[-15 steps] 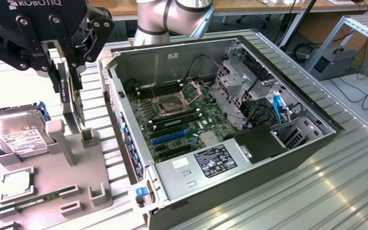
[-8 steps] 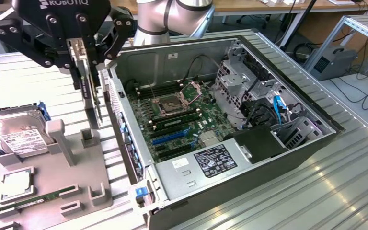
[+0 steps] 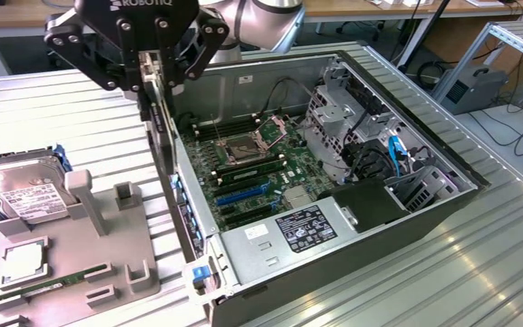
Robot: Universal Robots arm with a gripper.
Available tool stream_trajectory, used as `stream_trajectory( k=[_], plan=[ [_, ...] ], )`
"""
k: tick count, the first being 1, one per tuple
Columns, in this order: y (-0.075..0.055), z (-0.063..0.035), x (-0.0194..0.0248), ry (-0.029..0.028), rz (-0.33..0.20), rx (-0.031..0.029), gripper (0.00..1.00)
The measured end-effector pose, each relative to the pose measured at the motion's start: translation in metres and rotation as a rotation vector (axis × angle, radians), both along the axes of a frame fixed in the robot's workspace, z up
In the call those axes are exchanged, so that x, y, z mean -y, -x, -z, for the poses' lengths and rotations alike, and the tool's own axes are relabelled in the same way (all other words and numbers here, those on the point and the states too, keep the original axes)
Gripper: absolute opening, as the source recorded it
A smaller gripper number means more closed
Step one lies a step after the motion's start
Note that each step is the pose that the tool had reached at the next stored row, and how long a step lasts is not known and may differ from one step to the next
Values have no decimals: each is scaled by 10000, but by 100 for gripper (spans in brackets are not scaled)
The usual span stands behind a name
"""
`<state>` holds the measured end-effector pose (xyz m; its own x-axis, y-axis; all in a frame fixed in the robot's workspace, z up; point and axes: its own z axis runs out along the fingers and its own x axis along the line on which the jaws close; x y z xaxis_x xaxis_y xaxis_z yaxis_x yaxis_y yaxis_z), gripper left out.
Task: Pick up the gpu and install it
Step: 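Pick up the gpu and move the gpu toward the slot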
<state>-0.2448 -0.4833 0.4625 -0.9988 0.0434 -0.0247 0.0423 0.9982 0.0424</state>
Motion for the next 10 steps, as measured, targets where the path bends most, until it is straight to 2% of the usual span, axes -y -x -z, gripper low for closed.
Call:
stream_trajectory(
  k=[7,10],
  plan=[
    [-289,0,0,0,0,0,27],
    [-549,-1,0,1,1,-1,27]
  ],
)
